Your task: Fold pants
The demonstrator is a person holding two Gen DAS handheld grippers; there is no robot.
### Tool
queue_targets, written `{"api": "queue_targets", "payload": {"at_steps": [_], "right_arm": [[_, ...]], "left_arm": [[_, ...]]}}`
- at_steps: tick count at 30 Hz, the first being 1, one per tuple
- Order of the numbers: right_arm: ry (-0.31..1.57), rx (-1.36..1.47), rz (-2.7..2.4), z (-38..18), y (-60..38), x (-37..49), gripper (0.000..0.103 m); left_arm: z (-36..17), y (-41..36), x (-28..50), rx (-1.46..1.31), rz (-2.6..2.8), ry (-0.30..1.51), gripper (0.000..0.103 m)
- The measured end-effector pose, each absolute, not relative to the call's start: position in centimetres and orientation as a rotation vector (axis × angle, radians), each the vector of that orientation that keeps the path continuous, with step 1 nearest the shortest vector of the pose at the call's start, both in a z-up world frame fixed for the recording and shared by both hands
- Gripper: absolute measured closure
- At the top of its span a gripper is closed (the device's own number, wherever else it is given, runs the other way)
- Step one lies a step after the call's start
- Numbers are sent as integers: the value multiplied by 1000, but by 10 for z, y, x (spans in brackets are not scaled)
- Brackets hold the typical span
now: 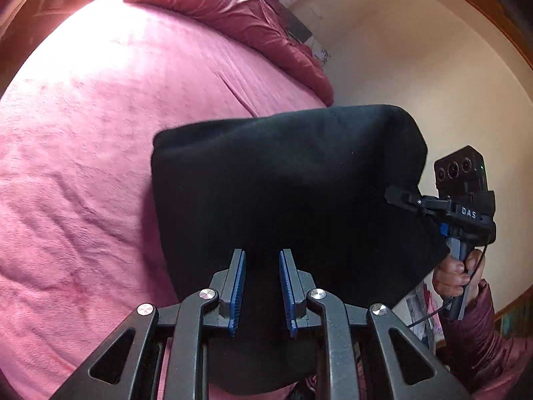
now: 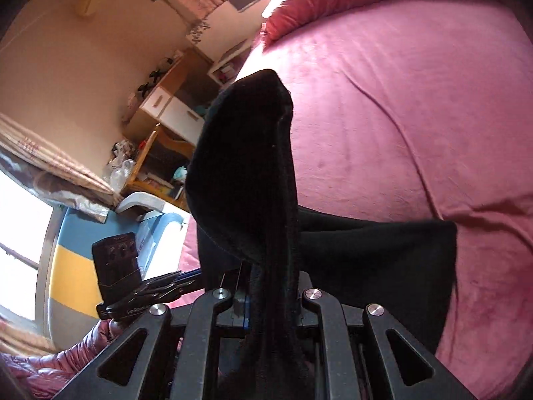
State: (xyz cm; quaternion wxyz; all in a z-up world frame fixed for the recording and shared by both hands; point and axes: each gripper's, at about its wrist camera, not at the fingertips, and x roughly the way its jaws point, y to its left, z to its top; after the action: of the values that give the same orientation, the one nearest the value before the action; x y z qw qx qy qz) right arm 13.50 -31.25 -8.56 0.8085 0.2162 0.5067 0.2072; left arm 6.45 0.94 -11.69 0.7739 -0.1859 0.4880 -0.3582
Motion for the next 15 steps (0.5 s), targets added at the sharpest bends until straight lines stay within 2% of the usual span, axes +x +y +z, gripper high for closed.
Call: {"api": "queue_targets", "payload": {"at_steps": [9, 12, 15], "right_arm": [[1192, 663, 262, -183, -389, 122, 89], [1163, 733, 271, -193, -396, 118, 88], [1136, 785, 277, -191, -403, 111, 81]], "left_arm": [[-147, -41, 40, -245, -832, 1210, 82], [-145, -42, 42, -253, -822, 1218, 82], [-135, -37, 40, -264, -808, 1200, 82]]}}
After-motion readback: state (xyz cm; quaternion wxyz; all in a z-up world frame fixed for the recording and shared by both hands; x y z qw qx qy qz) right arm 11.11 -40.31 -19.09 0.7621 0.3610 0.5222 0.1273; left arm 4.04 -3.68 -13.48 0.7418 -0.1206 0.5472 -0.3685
